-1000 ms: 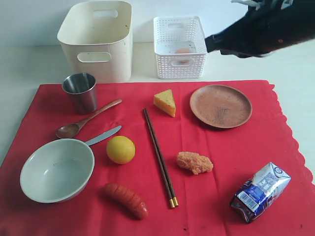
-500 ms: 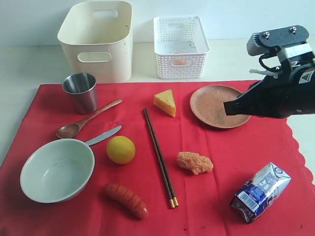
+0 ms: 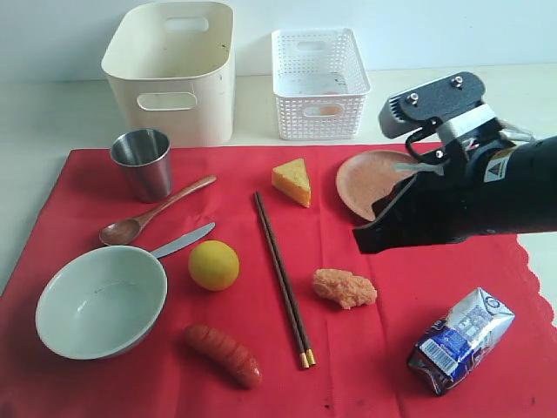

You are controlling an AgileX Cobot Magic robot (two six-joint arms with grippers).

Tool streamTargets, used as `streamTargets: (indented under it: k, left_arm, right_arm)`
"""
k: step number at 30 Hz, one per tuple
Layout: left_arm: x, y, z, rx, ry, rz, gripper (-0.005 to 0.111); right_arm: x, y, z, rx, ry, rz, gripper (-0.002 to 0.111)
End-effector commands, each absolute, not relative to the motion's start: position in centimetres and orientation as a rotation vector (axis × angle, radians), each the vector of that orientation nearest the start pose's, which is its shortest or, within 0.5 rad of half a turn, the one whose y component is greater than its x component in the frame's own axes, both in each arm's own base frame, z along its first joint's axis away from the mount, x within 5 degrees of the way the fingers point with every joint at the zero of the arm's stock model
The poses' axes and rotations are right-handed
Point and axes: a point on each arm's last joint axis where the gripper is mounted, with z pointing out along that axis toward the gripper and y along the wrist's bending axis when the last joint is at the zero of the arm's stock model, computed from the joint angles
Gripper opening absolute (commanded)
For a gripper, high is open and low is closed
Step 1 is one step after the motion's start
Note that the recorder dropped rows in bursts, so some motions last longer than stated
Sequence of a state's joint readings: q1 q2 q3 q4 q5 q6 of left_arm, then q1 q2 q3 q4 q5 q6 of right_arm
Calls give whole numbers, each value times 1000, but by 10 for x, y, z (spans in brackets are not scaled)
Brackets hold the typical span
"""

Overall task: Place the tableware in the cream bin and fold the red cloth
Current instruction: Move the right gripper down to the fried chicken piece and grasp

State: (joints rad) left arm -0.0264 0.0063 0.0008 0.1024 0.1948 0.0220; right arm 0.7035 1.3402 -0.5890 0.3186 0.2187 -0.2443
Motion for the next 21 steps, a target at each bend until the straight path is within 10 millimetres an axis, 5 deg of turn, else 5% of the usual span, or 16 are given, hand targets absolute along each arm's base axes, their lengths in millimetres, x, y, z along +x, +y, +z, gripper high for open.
streamTargets:
  k: [1,12,21]
  left_arm:
    - [56,0,196,110,1673,79,1]
    - [56,0,196,110,1673,79,1]
    - [56,0,196,110,1673,79,1]
  right_arm:
    - [175,175,189,-872,2355,429,8]
    - [173,193,150,-1033,2402,363,64]
    - [181,198,122,-1081,2405,298,69]
